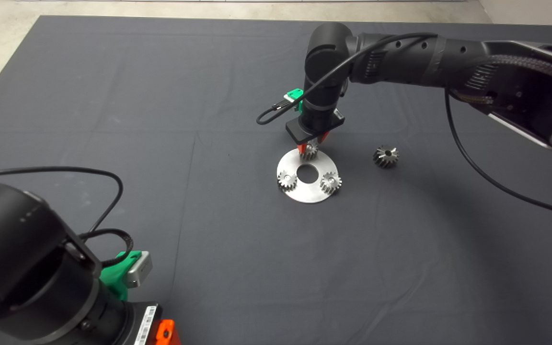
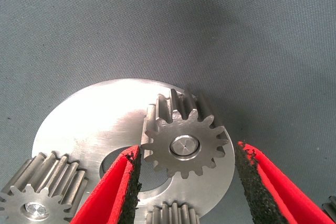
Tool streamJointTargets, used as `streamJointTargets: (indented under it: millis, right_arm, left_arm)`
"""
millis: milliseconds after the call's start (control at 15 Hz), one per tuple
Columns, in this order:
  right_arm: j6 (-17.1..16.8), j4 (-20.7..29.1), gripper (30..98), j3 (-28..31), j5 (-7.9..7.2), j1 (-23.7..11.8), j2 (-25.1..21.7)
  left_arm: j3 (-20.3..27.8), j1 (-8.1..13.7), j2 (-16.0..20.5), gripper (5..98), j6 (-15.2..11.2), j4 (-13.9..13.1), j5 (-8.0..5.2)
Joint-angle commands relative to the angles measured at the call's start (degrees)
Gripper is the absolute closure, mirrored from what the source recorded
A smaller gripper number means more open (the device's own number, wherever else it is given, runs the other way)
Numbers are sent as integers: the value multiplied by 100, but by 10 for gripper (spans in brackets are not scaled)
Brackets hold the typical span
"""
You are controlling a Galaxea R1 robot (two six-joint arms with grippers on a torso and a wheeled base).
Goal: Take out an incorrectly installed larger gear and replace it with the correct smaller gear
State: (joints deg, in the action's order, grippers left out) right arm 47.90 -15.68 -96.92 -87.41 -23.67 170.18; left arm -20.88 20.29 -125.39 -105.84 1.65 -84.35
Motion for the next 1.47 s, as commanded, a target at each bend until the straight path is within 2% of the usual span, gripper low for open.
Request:
streamJointTargets:
  millis: [0,67,200,333,467,667,800,867,933,1000,1067,1400]
  right_arm:
    - [-8,-81,805,85,-760,-233,-56]
    - [-17,189,788,229,-760,-367,-205]
    - [-17,1072,756,778,-760,-915,-622]
    - [37,1517,750,1856,-760,-1282,-1303]
    - [280,1788,702,2981,-760,-1351,-2117]
    - [1567,1961,662,5240,-760,-1351,-3500]
    - [2371,1972,656,6408,-760,-1351,-4098]
    - [2861,1977,631,6925,-760,-1351,-4232]
    - [3359,2032,602,7279,-760,-1351,-4226]
    - [3607,2105,602,7518,-760,-1351,-4162]
    - [3680,2128,601,7551,-760,-1351,-4200]
    - [3683,2130,513,7549,-760,-1351,-4227]
  left_arm:
    - [77,28,10,55,-33,-112,-3]
    - [77,28,10,55,-33,-112,-3]
    - [77,28,10,55,-33,-112,-3]
    - [77,28,10,55,-33,-112,-3]
    - [77,28,10,55,-25,-112,-3]
    - [77,28,1,55,-7,-112,-3]
    - [68,28,-130,55,0,-103,-12]
    - [68,28,-122,55,-24,-103,-3]
    - [68,28,-122,55,-25,-103,-12]
    - [68,28,-131,55,-25,-103,-12]
    - [60,28,-92,55,-31,-103,-12]
    - [68,28,-50,55,-33,-103,-4]
